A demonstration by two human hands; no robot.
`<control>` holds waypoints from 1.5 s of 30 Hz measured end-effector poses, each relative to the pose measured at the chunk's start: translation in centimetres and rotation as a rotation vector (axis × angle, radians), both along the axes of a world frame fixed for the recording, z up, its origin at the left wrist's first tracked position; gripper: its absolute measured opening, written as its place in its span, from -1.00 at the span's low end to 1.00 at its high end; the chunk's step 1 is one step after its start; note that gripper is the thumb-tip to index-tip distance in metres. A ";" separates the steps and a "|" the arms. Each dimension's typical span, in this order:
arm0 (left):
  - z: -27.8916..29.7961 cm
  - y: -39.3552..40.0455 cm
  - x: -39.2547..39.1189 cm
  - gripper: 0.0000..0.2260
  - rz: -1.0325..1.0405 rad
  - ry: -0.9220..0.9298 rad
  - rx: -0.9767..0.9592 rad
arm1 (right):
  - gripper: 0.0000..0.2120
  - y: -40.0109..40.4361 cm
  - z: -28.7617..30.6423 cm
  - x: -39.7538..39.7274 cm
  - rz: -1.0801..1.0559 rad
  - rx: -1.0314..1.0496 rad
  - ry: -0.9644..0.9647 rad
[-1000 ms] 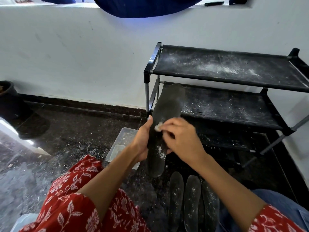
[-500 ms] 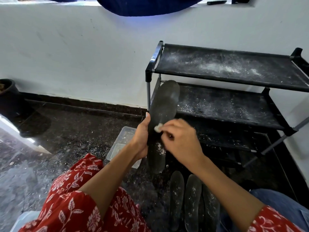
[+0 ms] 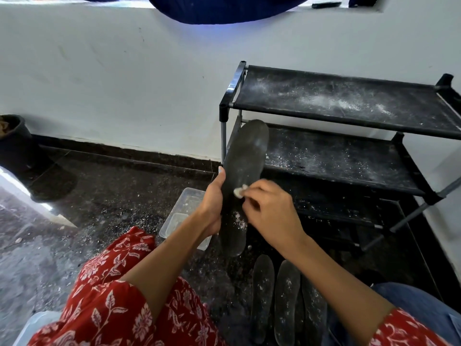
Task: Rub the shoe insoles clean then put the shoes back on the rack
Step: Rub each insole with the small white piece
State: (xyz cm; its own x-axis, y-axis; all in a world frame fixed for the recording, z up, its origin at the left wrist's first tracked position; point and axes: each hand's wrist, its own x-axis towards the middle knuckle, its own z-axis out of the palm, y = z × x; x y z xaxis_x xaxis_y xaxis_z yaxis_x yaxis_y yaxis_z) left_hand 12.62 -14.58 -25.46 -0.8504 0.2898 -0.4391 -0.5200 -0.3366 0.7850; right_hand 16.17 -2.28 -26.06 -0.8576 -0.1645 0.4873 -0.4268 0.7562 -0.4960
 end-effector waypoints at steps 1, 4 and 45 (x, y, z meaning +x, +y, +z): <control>0.1 0.0 0.0 -0.41 -0.017 -0.013 0.011 | -0.86 0.2 -0.1 -0.2 -0.021 -0.017 0.041; 0.6 0.1 0.3 -0.39 -0.078 -0.022 0.027 | -0.87 0.6 -0.4 -0.6 -0.026 0.049 0.031; 0.0 -1.2 -0.9 -0.26 -0.053 0.003 0.064 | -0.80 -0.8 -0.3 1.0 0.149 0.028 -0.103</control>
